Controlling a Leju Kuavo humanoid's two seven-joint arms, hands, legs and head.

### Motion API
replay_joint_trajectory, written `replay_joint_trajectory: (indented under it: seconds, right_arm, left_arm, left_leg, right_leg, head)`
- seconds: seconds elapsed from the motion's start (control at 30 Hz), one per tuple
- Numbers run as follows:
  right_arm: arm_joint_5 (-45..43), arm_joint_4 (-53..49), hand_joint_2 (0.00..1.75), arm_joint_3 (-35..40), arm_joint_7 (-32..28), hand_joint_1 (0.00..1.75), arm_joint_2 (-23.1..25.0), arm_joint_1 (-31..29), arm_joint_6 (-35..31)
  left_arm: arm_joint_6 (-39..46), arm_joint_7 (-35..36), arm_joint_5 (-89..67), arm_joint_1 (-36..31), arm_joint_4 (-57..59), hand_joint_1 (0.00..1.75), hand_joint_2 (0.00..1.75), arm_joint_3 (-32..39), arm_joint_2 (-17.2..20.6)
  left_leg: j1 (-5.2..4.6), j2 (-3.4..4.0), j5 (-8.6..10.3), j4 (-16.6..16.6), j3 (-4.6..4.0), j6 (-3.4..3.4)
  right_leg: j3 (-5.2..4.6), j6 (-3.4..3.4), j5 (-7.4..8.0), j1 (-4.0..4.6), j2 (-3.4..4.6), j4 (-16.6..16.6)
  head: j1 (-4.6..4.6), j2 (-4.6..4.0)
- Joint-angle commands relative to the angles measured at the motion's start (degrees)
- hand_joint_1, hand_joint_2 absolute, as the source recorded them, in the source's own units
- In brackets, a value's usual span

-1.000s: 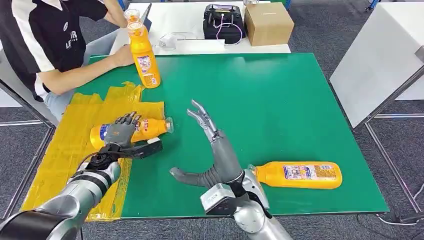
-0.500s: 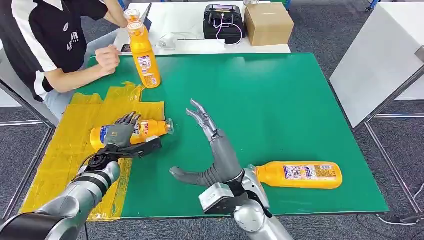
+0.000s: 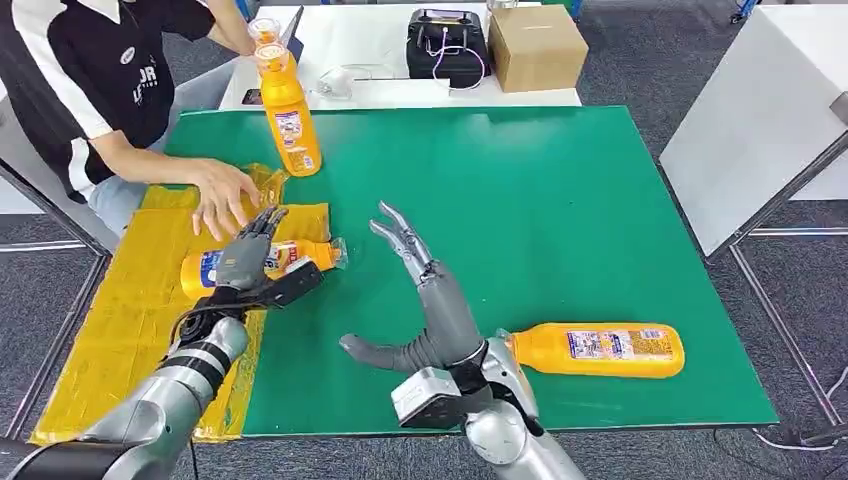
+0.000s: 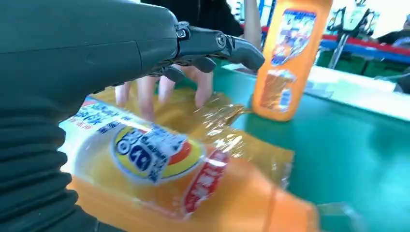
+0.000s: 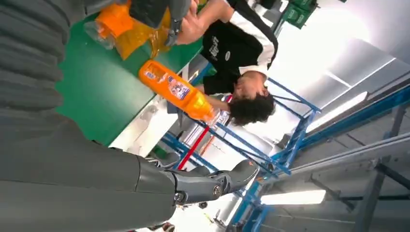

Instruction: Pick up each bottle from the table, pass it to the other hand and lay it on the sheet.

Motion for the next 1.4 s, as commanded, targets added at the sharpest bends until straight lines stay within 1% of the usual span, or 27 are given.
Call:
replay_joint_trajectory:
  seconds: [0.03, 0.13, 0.17, 0.2, 0.3, 0.33, 0.37, 0.4, 0.43, 0.5, 0.57, 0.6, 0.63, 0.67, 0.7, 0.73, 0.77, 0.8, 0.9, 0.93, 0.97, 1.0, 1.1, 1.23, 1.27, 1.3, 1.4]
  right_arm:
    - [0.1, 2.9, 1.75, -0.3, 0.2, 0.0, -1.4, -1.5, -0.2]
    - [4.0, 2.0, 1.75, -0.1, 1.4, 0.0, -2.7, -1.7, -2.2]
    - [5.6, 1.8, 1.75, -0.2, 2.3, 0.0, -3.6, -1.9, -2.5]
    - [8.4, 1.7, 1.75, -0.3, 4.2, 0.0, -5.8, -2.3, -2.2]
    - [15.8, 3.7, 1.75, -1.0, 7.8, 0.0, -11.7, -2.2, 0.3]
    - [18.7, 4.5, 1.75, -1.0, 8.2, 0.0, -13.8, -1.6, 0.6]
    - [21.3, 5.4, 1.75, -1.2, 8.5, 0.0, -16.4, -0.6, 1.1]
    - [22.9, 5.8, 1.75, -1.6, 8.9, 0.0, -18.1, 0.3, 1.1]
    - [24.2, 5.7, 1.75, -2.0, 8.9, 0.0, -20.6, 1.6, 1.3]
    - [24.3, 4.6, 1.75, -3.2, 8.0, 0.0, -23.9, 3.7, 1.8]
    - [24.2, 4.2, 1.75, -3.4, 7.9, 0.0, -24.1, 4.0, 1.9]
    - [22.1, 1.1, 1.75, -3.8, 9.0, 0.0, -28.1, 5.6, 5.6]
    - [21.1, -1.0, 1.75, -5.4, 8.6, 0.0, -30.3, 7.7, 6.1]
    - [20.4, -2.2, 1.75, -6.7, 7.9, 0.0, -31.5, 9.1, 6.2]
    - [19.8, -4.0, 1.75, -8.8, 8.1, 0.0, -32.6, 11.4, 6.4]
    - [19.5, -6.6, 1.75, -11.1, 7.9, 0.0, -33.9, 14.5, 6.5]
    - [19.5, -6.8, 1.75, -11.4, 7.9, 0.0, -34.1, 14.8, 6.5]
    - [19.5, -7.0, 1.75, -11.5, 7.8, 0.0, -34.2, 15.1, 6.5]
    - [19.7, -7.5, 1.75, -11.5, 7.9, 0.0, -33.5, 15.0, 7.2]
    - [19.7, -7.5, 1.75, -11.5, 7.9, 0.0, -33.5, 15.0, 7.2]
    - [19.9, -7.2, 1.75, -11.4, 8.1, 0.0, -33.0, 14.5, 7.5]
    - [20.2, -7.8, 1.75, -12.4, 8.7, 0.0, -33.0, 15.6, 7.2]
    - [20.0, -9.4, 1.75, -13.9, 8.6, 0.0, -34.0, 17.5, 6.9]
    - [18.0, -13.1, 1.75, -18.8, 9.4, 0.0, -36.5, 21.4, 8.0]
    - [17.8, -13.1, 1.75, -19.7, 9.6, 0.0, -36.7, 21.7, 8.4]
    - [18.0, -12.8, 1.75, -20.6, 9.9, 0.0, -36.6, 21.6, 8.6]
    - [22.0, -10.0, 1.75, -22.9, 13.6, 0.0, -35.0, 20.4, 8.0]
  left_arm:
    - [-0.7, -0.1, 0.3, -0.4, -1.4, 0.0, 1.75, 2.6, -1.3]
    - [-2.8, -3.5, 4.9, 1.1, -4.0, 0.0, 1.75, 3.3, -1.7]
    - [-4.2, -5.1, 7.1, 1.8, -5.2, 0.0, 1.75, 3.9, -2.1]
    - [-7.0, -7.1, 10.8, 3.4, -8.0, 0.0, 1.75, 4.8, -2.5]
    - [-15.0, -9.9, 19.9, 9.1, -18.2, 0.0, 1.75, 5.5, -3.6]
    - [-17.9, -10.1, 22.9, 10.7, -20.8, 0.0, 1.75, 5.7, -3.9]
    - [-21.1, -10.1, 25.5, 12.9, -23.9, 0.0, 1.75, 5.1, -4.1]
    - [-22.2, -10.1, 26.6, 14.3, -25.6, 0.0, 1.75, 4.6, -4.1]
    - [-23.4, -10.3, 28.4, 16.1, -27.5, 0.0, 1.75, 4.1, -4.3]
    - [-24.6, -10.7, 30.2, 18.0, -29.4, 0.0, 1.75, 2.9, -4.3]
    - [-24.6, -10.6, 30.3, 18.1, -29.3, 0.0, 1.75, 2.7, -4.3]
    - [-28.7, -11.1, 34.8, 18.8, -30.2, 0.0, 1.75, 2.4, -5.0]
    - [-29.2, -10.6, 36.2, 19.7, -31.1, 0.0, 1.75, 1.6, -5.3]
    - [-28.9, -10.3, 36.7, 20.2, -31.6, 0.0, 1.75, 0.7, -5.3]
    - [-29.6, -9.6, 38.0, 20.8, -32.0, 0.0, 1.75, 0.1, -5.3]
    - [-29.4, -9.3, 38.6, 21.6, -32.7, 0.0, 1.75, -0.8, -5.3]
    - [-29.4, -9.3, 38.6, 21.7, -32.7, 0.0, 1.75, -0.9, -5.2]
    - [-29.3, -9.3, 38.7, 21.8, -32.7, 0.0, 1.75, -0.9, -5.2]
    - [-29.2, -9.2, 39.0, 21.7, -32.9, 0.0, 1.75, -1.2, -4.9]
    - [-29.2, -9.2, 39.0, 21.7, -32.9, 0.0, 1.75, -1.2, -4.9]
    - [-29.1, -9.1, 39.1, 21.6, -32.8, 0.0, 1.75, -1.2, -4.8]
    - [-29.1, -9.0, 39.4, 21.9, -33.1, 0.0, 1.75, -1.5, -4.8]
    - [-29.0, -8.9, 39.5, 22.6, -33.7, 0.0, 1.75, -1.9, -4.9]
    - [-28.6, -8.2, 40.8, 22.9, -33.0, 0.0, 1.75, -2.2, -5.1]
    - [-28.5, -8.2, 41.0, 22.8, -32.5, 0.0, 1.75, -2.2, -5.2]
    - [-28.4, -8.1, 41.1, 22.6, -32.0, 0.0, 1.75, -2.3, -5.2]
    - [-28.0, -7.7, 41.5, 22.7, -31.7, 0.0, 1.75, -2.5, -5.5]
  left_leg:
    - [0.04, 0.08, -0.07, 0.0, 0.22, -0.02]
    - [0.09, 0.1, -0.13, -0.1, 0.4, -0.04]
    - [0.03, 0.07, -0.05, 0.0, 0.17, -0.01]
    - [0.06, 0.09, -0.1, -0.1, 0.32, -0.01]
    - [0.03, 0.03, -0.06, -0.1, 0.27, 0.03]
    - [0.09, 0.09, -0.15, -0.2, 0.59, 0.05]
    - [0.01, 0.01, -0.04, -0.1, 0.23, 0.04]
    - [0.04, 0.02, -0.09, -0.2, 0.44, 0.07]
    - [0.01, 0.01, -0.07, -0.1, 0.34, 0.07]
    - [0.04, -0.05, -0.16, -0.2, 0.57, 0.1]
    - [-0.07, -0.15, -0.09, -0.1, 0.22, 0.07]
    - [-0.06, -0.13, -0.18, -0.1, 0.4, 0.07]
    - [-0.14, -0.14, -0.15, 0.0, 0.21, 0.12]
    - [-0.12, -0.24, -0.21, 0.0, 0.33, 0.13]
    - [-0.14, -0.28, -0.15, 0.0, 0.17, 0.13]
    - [-0.13, -0.33, -0.21, 0.0, 0.31, 0.13]
    - [-0.17, -0.42, -0.19, 0.0, 0.2, 0.15]
    - [-0.13, -0.52, -0.25, 0.0, 0.33, 0.16]
    - [-0.19, -0.18, -0.19, 0.0, 0.03, 0.15]
    - [-0.14, -0.09, -0.29, 0.0, 0.23, 0.12]
    - [-0.16, -0.07, -0.25, 0.0, 0.08, 0.09]
    - [-0.14, -0.06, -0.31, 0.0, 0.25, 0.08]
    - [-0.13, -0.18, -0.29, 0.0, 0.25, 0.09]
    - [-0.1, -0.17, -0.36, 0.0, 0.36, 0.12]
    - [-0.17, -0.15, -0.31, 0.0, 0.25, 0.13]
    - [-0.13, -0.14, -0.38, 0.0, 0.4, 0.12]
    - [-0.13, -0.09, -0.29, 0.0, 0.26, 0.13]
  right_leg:
    - [0.25, -0.02, -0.04, 0.05, 0.0, -0.1]
    - [0.47, -0.04, -0.08, 0.11, -0.01, -0.2]
    - [0.19, -0.01, -0.03, 0.04, 0.01, -0.1]
    - [0.38, -0.01, -0.06, 0.08, -0.01, -0.2]
    - [0.34, 0.03, -0.03, 0.04, -0.05, -0.2]
    - [0.73, 0.05, -0.07, 0.11, -0.04, -0.4]
    - [0.3, 0.04, -0.02, 0.02, -0.05, -0.2]
    - [0.56, 0.07, -0.04, 0.06, -0.06, -0.3]
    - [0.42, 0.05, -0.03, 0.0, -0.06, -0.3]
    - [0.75, 0.07, -0.09, 0.03, -0.16, -0.5]
    - [0.34, 0.05, -0.08, -0.13, -0.18, -0.2]
    - [0.57, 0.04, -0.13, -0.1, -0.19, -0.3]
    - [0.33, 0.04, -0.1, -0.18, -0.18, -0.2]
    - [0.54, 0.05, -0.17, -0.15, -0.31, -0.3]
    - [0.34, 0.04, -0.14, -0.18, -0.32, -0.2]
    - [0.51, 0.04, -0.2, -0.16, -0.4, -0.3]
    - [0.39, 0.04, -0.2, -0.2, -0.47, -0.2]
    - [0.59, 0.04, -0.27, -0.16, -0.59, -0.3]
    - [0.16, 0.19, -0.18, -0.23, -0.19, -0.1]
    - [0.38, 0.17, -0.23, -0.16, -0.12, -0.2]
    - [0.19, 0.18, -0.16, -0.19, -0.12, -0.1]
    - [0.36, 0.16, -0.22, -0.16, -0.13, -0.2]
    - [0.35, 0.16, -0.24, -0.16, -0.24, -0.2]
    - [0.51, 0.18, -0.3, -0.12, -0.25, -0.2]
    - [0.35, 0.21, -0.26, -0.2, -0.21, -0.2]
    - [0.54, 0.2, -0.31, -0.15, -0.23, -0.2]
    - [0.38, 0.2, -0.19, -0.17, -0.14, -0.2]
  head:
    - [0.0, 0.0]
    - [0.0, 0.0]
    - [0.0, 0.0]
    - [0.0, 0.0]
    - [-0.02, 0.0]
    - [0.0, 0.0]
    - [0.0, 0.0]
    - [-0.02, 0.0]
    - [-0.02, 0.0]
    - [0.0, 0.0]
    - [0.0, 0.0]
    - [-0.02, 0.0]
    - [-0.02, 0.0]
    - [0.04, 0.0]
    - [-0.02, 0.0]
    - [-0.02, 0.0]
    - [-0.02, 0.0]
    - [-0.02, 0.0]
    - [-0.02, 0.0]
    - [-0.02, 0.0]
    - [0.0, 0.0]
    - [-0.02, 0.0]
    - [-0.04, 0.0]
    - [-0.02, 0.0]
    - [-0.04, 0.0]
    - [-0.04, 0.0]
    - [-0.02, 0.0]
